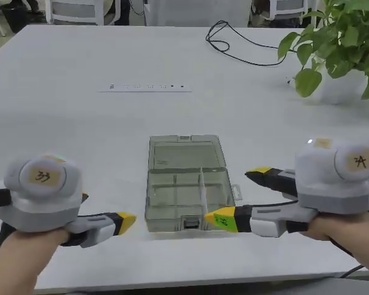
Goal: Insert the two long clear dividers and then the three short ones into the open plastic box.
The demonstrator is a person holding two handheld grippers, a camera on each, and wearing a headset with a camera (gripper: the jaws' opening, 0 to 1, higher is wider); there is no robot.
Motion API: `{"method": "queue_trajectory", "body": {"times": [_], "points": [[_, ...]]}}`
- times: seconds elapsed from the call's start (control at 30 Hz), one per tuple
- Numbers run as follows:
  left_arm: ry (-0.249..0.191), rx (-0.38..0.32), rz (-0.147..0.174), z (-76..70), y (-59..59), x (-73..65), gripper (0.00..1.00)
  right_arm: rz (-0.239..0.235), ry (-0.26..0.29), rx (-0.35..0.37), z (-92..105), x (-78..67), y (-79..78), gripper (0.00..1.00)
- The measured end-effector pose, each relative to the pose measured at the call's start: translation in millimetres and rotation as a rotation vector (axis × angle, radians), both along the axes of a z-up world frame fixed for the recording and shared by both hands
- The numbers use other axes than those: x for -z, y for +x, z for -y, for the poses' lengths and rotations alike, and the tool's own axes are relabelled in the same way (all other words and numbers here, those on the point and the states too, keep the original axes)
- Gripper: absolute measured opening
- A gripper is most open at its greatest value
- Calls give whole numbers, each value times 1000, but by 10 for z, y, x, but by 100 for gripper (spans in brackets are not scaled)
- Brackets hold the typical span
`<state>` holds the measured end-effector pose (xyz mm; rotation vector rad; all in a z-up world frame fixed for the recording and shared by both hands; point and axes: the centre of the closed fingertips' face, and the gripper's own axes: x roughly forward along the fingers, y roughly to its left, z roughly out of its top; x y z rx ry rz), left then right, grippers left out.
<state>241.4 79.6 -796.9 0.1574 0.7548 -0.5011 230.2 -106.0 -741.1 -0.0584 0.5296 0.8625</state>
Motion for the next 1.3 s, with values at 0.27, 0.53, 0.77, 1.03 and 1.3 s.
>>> {"method": "queue_trajectory", "body": {"times": [0.27,0.53,0.77,1.03,1.3], "points": [[30,-5,-35,-68,104,148,49,6,8,31,72,-21,8,79],[36,-18,-68,-67,162,285,43,1,7,45,105,-15,-25,78],[62,-13,-106,-55,143,385,39,3,17,58,123,-32,-24,77],[63,-25,-129,-88,181,463,37,-9,24,64,124,-4,-37,77],[95,-24,-131,-71,156,488,34,-16,38,79,135,-8,-8,75]]}}
